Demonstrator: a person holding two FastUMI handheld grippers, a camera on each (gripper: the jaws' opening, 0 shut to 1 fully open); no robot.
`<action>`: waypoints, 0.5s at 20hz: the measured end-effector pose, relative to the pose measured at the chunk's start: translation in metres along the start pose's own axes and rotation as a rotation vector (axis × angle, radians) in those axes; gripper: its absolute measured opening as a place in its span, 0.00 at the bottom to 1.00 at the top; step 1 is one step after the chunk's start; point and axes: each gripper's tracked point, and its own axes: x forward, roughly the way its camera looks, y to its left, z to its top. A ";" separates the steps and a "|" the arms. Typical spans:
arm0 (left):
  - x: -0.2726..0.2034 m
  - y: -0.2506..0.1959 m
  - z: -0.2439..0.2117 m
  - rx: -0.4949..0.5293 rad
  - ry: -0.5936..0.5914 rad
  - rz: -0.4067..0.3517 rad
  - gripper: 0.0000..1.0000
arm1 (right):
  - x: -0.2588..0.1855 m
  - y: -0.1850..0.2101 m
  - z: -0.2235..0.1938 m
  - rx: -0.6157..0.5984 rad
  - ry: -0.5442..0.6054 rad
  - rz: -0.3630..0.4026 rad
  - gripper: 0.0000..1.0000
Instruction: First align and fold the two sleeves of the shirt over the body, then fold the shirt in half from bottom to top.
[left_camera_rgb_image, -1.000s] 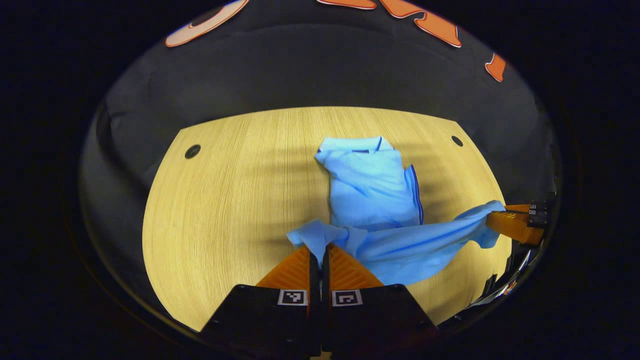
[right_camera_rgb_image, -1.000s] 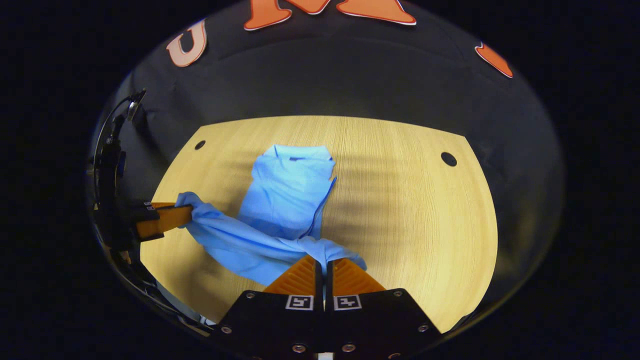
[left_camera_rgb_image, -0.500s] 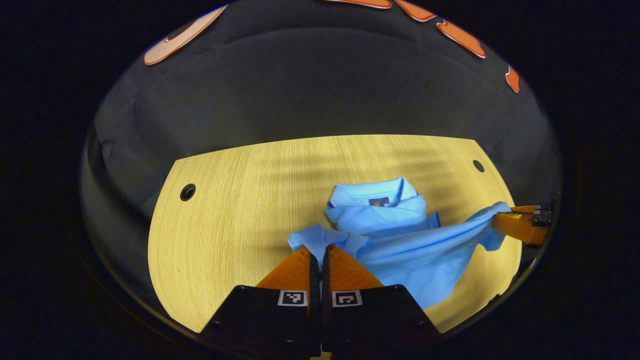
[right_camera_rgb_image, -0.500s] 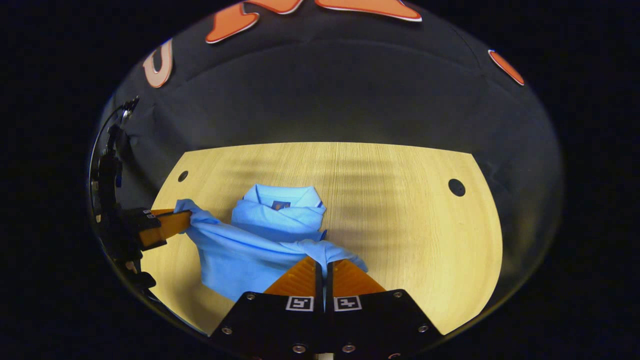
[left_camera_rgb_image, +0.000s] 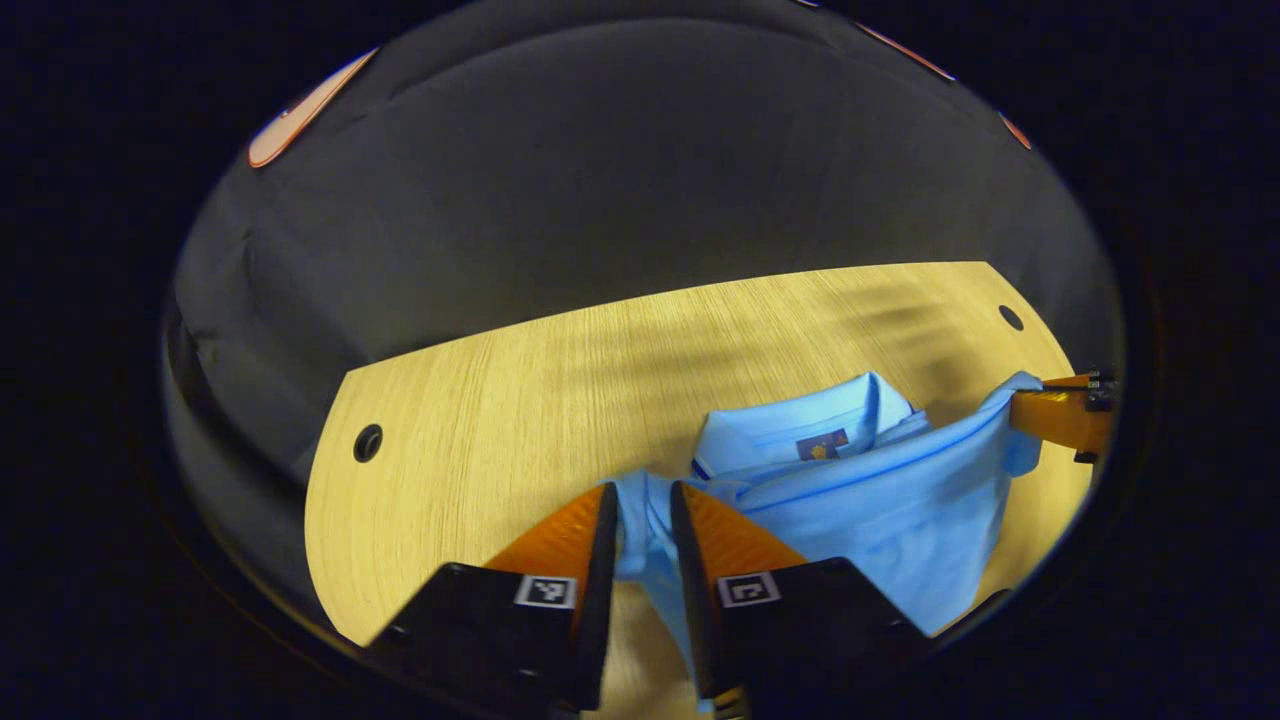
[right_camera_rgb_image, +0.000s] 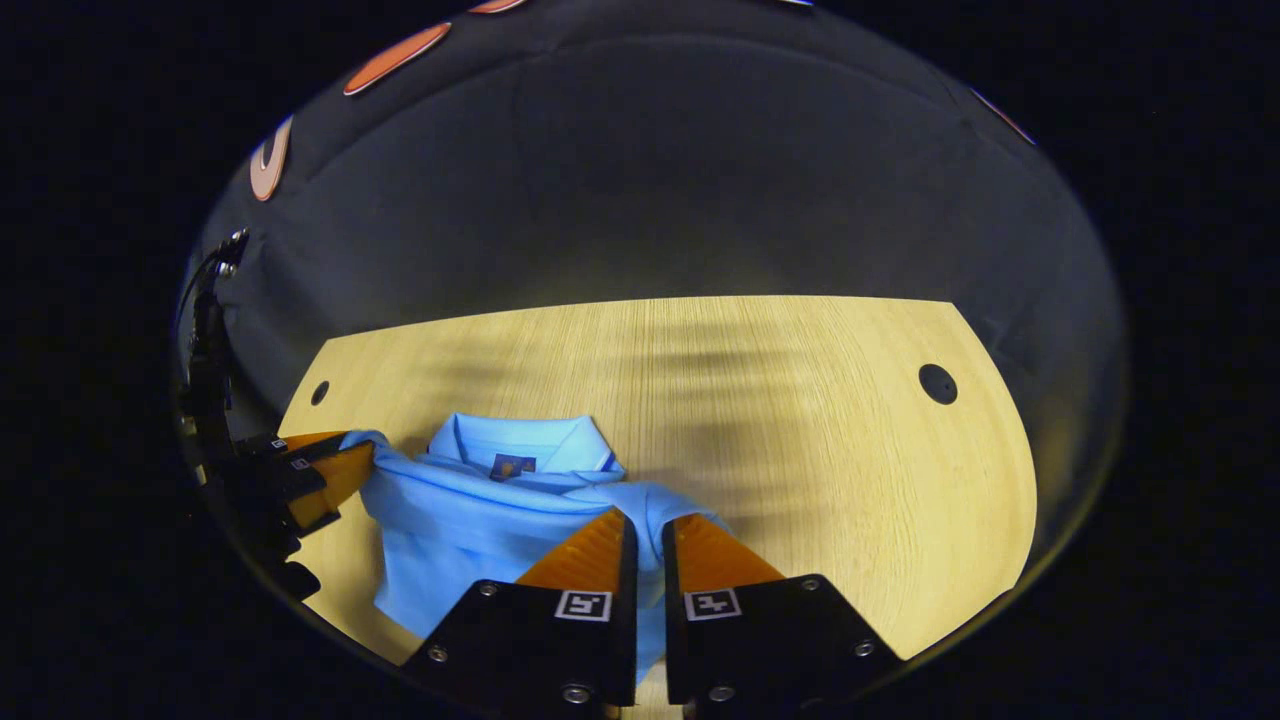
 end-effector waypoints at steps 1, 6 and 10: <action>-0.002 0.004 0.005 -0.001 -0.021 0.008 0.56 | 0.001 -0.002 0.001 0.010 0.000 -0.008 0.29; -0.046 0.037 0.054 0.025 -0.220 0.120 1.00 | -0.020 -0.007 0.016 0.060 -0.047 -0.015 0.98; -0.117 0.043 0.091 0.052 -0.366 0.126 1.00 | -0.075 -0.017 0.044 0.052 -0.161 -0.038 0.98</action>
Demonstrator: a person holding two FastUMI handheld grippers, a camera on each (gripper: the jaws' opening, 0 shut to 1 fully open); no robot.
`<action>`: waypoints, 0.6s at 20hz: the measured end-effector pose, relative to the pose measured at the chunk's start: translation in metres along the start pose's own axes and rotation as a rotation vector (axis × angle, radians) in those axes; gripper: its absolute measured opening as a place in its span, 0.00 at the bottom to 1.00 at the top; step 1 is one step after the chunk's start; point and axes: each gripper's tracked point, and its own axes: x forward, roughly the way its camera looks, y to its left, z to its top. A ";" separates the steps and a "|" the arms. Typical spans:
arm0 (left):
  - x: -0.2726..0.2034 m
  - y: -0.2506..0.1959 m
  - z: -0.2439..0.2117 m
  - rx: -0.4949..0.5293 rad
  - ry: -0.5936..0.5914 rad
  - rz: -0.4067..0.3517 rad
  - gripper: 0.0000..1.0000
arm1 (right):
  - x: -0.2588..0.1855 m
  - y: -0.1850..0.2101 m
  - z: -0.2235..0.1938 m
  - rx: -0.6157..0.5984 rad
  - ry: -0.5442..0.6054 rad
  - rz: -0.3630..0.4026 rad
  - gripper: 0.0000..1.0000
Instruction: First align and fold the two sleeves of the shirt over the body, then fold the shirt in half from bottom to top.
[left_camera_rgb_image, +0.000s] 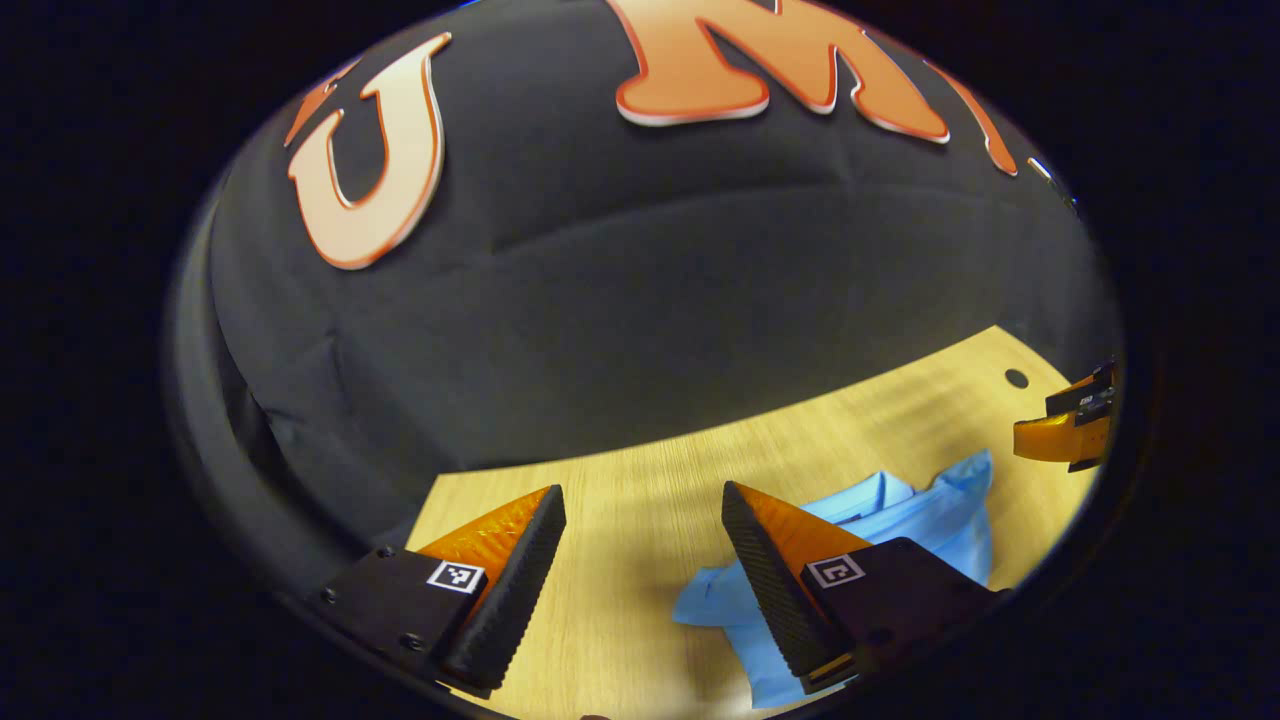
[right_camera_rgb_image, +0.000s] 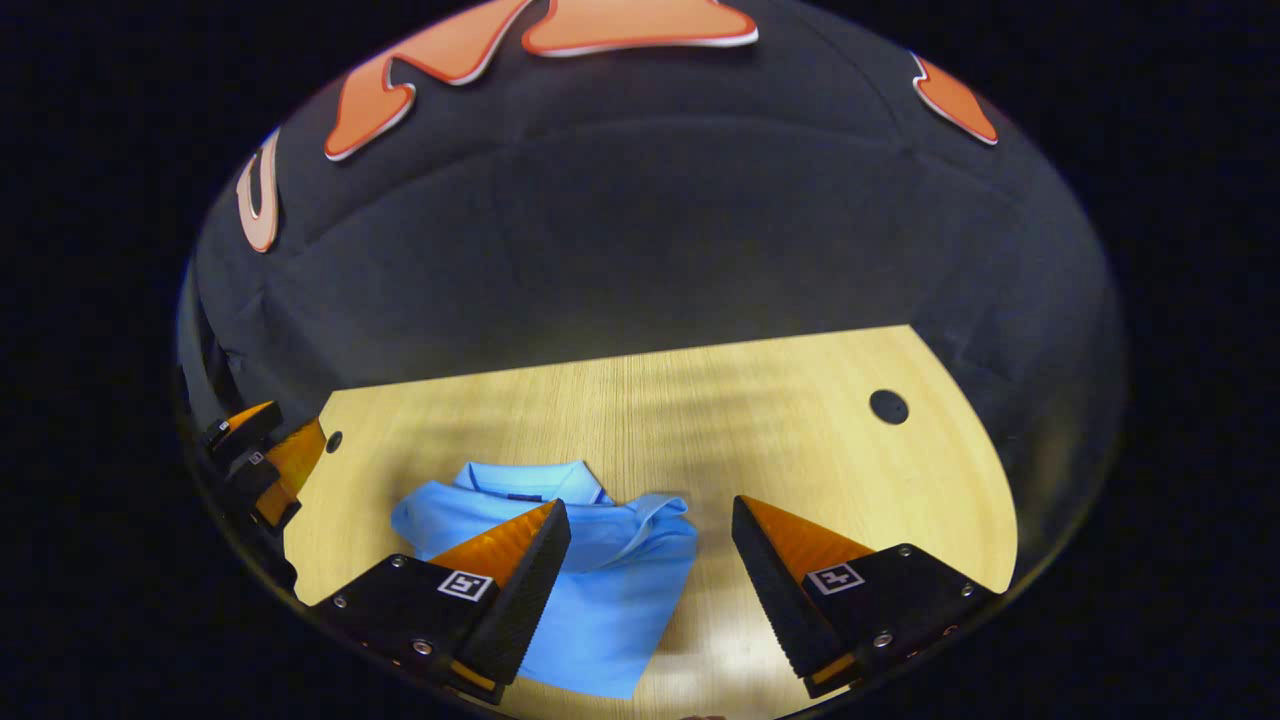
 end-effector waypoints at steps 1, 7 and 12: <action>-0.014 0.003 0.013 -0.001 -0.029 0.000 1.00 | -0.017 -0.002 0.009 -0.001 -0.030 0.003 0.98; -0.131 0.030 0.075 -0.094 -0.187 -0.036 1.00 | -0.140 -0.012 0.052 -0.084 -0.263 -0.010 0.98; -0.208 0.035 0.080 -0.219 -0.262 -0.047 1.00 | -0.214 0.002 0.047 -0.125 -0.402 0.005 0.98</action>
